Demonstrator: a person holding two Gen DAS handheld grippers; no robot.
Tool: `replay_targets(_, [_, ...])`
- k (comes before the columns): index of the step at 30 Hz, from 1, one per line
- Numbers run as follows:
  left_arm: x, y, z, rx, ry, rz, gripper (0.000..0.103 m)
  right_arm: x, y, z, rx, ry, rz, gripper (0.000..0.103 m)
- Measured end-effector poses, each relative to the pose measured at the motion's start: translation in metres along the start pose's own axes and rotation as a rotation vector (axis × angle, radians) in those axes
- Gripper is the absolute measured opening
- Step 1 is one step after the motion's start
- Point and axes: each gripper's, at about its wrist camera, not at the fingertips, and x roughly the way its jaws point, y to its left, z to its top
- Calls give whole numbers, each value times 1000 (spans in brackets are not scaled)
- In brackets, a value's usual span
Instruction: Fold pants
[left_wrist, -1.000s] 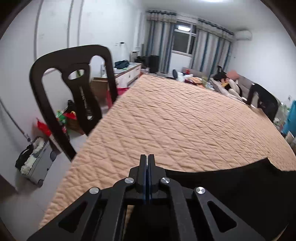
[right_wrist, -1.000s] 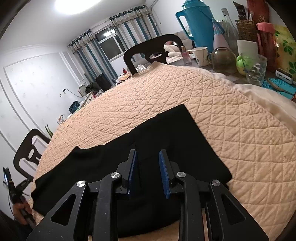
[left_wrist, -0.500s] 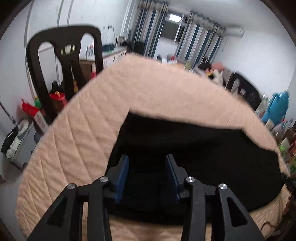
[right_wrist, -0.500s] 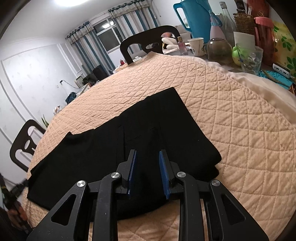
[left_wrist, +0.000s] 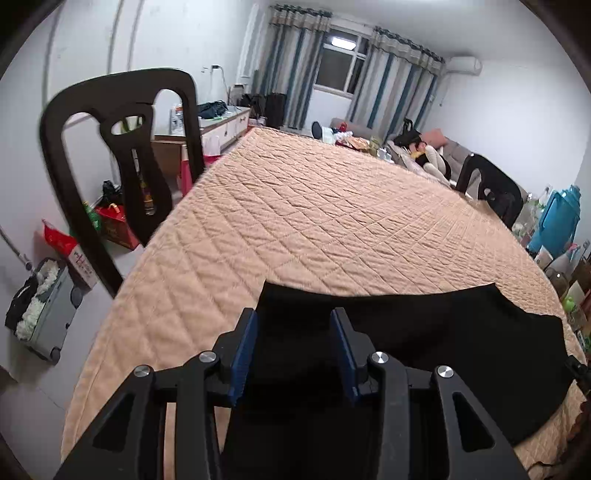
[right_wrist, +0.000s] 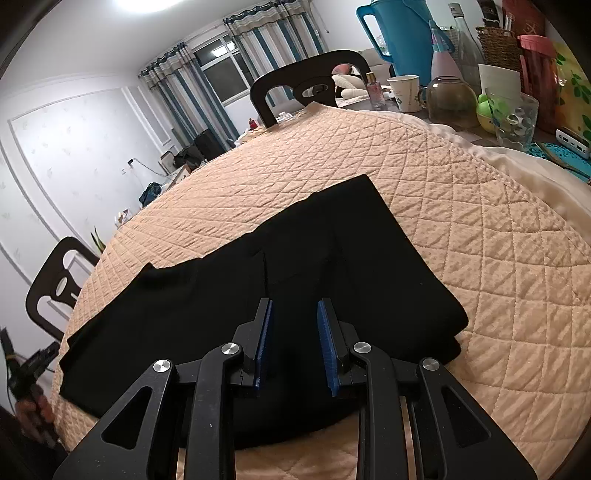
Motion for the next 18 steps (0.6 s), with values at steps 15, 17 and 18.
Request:
replay_targets(15, [25, -12, 18, 78, 22, 21, 9, 4, 6, 4, -1, 0, -30, 25])
replay_targets(17, [34, -9, 20, 72, 46, 24, 10, 4, 5, 4, 0, 0, -35, 25])
replay_targets(18, [38, -10, 18, 78, 56, 31, 10, 4, 5, 4, 2, 0, -36, 25])
